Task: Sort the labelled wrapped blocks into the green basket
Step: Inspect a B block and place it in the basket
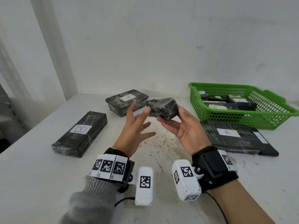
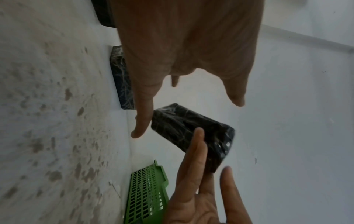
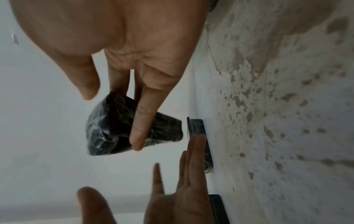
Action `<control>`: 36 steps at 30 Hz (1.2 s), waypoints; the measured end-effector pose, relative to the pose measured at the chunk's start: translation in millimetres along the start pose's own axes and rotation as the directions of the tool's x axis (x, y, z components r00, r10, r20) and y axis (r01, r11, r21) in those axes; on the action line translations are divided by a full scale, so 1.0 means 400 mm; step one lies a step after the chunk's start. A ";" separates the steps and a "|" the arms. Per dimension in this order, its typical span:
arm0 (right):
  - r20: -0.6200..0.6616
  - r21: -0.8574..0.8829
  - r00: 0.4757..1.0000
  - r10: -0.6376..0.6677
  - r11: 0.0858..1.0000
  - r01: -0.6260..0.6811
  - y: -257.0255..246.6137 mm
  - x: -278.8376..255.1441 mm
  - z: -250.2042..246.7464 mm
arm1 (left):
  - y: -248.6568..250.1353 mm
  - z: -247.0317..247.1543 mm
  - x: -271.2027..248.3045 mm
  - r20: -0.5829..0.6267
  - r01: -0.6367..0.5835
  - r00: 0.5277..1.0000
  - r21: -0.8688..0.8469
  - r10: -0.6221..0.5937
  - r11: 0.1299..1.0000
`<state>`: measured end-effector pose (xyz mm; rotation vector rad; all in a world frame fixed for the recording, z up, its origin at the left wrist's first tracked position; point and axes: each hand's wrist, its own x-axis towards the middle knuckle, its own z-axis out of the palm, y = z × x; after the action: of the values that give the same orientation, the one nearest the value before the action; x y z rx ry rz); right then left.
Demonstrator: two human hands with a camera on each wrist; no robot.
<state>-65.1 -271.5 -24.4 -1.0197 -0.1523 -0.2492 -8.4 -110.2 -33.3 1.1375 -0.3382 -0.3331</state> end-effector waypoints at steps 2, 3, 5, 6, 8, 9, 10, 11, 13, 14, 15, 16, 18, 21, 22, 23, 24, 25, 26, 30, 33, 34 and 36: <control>0.003 -0.018 1.000 0.008 1.000 -0.008 0.005 -0.004 0.008 | -0.004 -0.002 -0.001 0.088 -0.051 0.995 0.076 0.044 0.996; 0.005 -0.043 1.000 0.006 0.999 -0.005 0.009 -0.005 0.011 | -0.005 -0.001 -0.002 0.131 -0.072 0.990 0.108 0.057 0.992; 0.009 -0.113 1.000 -0.011 0.994 0.011 0.017 -0.008 0.016 | -0.007 0.004 -0.006 0.171 -0.098 0.982 0.132 0.075 0.986; 0.013 -0.136 1.000 -0.016 0.990 0.018 0.020 -0.009 0.018 | -0.008 0.006 -0.007 0.170 -0.110 0.982 0.137 0.086 0.984; 0.021 -0.154 1.000 -0.012 0.988 0.015 0.023 -0.011 0.023 | -0.006 0.009 -0.011 0.144 -0.142 0.982 0.151 0.120 0.978; 0.022 -0.163 1.000 -0.009 0.987 0.013 0.022 -0.012 0.025 | -0.004 0.009 -0.012 0.124 -0.151 0.983 0.151 0.133 0.977; 0.021 -0.178 1.000 -0.009 0.984 0.013 0.023 -0.011 0.027 | -0.003 0.010 -0.012 0.103 -0.153 0.985 0.149 0.139 0.977; 0.017 -0.196 1.000 -0.012 0.981 0.015 0.024 -0.011 0.027 | -0.003 0.010 -0.013 0.086 -0.155 0.986 0.149 0.144 0.977; -0.016 -0.233 0.999 -0.037 0.972 0.032 0.028 -0.010 0.026 | -0.004 0.015 -0.015 0.072 -0.166 0.985 0.154 0.156 0.974; -0.040 -0.251 0.998 -0.057 0.967 0.045 0.031 -0.008 0.026 | -0.005 0.017 -0.016 0.076 -0.173 0.984 0.158 0.162 0.972; -0.060 -0.267 0.995 -0.076 0.962 0.058 0.033 -0.008 0.024 | -0.006 0.019 -0.018 0.084 -0.175 0.983 0.162 0.163 0.971; -0.075 -0.280 0.993 -0.094 0.958 0.070 0.035 -0.008 0.022 | -0.007 0.021 -0.019 0.093 -0.171 0.983 0.163 0.157 0.972; -0.094 -0.289 0.988 -0.119 0.953 0.087 0.033 -0.008 0.021 | -0.008 0.022 -0.018 0.112 -0.153 0.984 0.157 0.136 0.976; -0.102 -0.293 0.987 -0.123 0.952 0.089 0.031 -0.007 0.020 | -0.005 0.018 -0.017 0.115 -0.148 0.985 0.159 0.131 0.976; -0.099 -0.293 0.988 -0.115 0.952 0.082 0.030 -0.006 0.021 | -0.006 0.016 -0.017 0.110 -0.152 0.985 0.161 0.136 0.975; -0.093 -0.286 0.990 -0.102 0.956 0.072 0.029 -0.007 0.022 | -0.006 0.016 -0.017 0.107 -0.158 0.984 0.162 0.141 0.974; -0.089 -0.272 0.992 -0.090 0.960 0.063 0.028 -0.008 0.024 | -0.006 0.015 -0.017 0.105 -0.162 0.984 0.161 0.147 0.973; -0.090 -0.261 0.992 -0.086 0.964 0.060 0.027 -0.010 0.028 | -0.005 0.016 -0.017 0.104 -0.165 0.983 0.159 0.149 0.973; -0.097 -0.257 0.991 -0.093 0.964 0.066 0.026 -0.010 0.031 | -0.004 0.016 -0.016 0.105 -0.166 0.983 0.152 0.151 0.974; -0.158 -0.285 0.971 -0.178 0.950 0.128 0.034 -0.011 0.037 | -0.012 0.015 -0.016 0.123 -0.148 0.984 0.142 0.131 0.979; -0.194 -0.305 0.967 -0.168 0.947 0.103 0.041 -0.010 0.033 | -0.020 0.012 -0.014 0.125 -0.144 0.984 0.173 0.124 0.974; -0.193 -0.301 0.969 -0.151 0.950 0.088 0.041 -0.010 0.034 | -0.019 0.011 -0.014 0.126 -0.141 0.985 0.180 0.120 0.974; -0.183 -0.299 0.975 -0.123 0.952 0.064 0.040 -0.012 0.037 | -0.017 0.009 -0.013 0.126 -0.143 0.985 0.193 0.120 0.971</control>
<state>-65.3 -250.3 -30.9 -1.2752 0.0204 -0.4699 -15.2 -113.7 -38.5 1.2904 -0.5549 -0.2506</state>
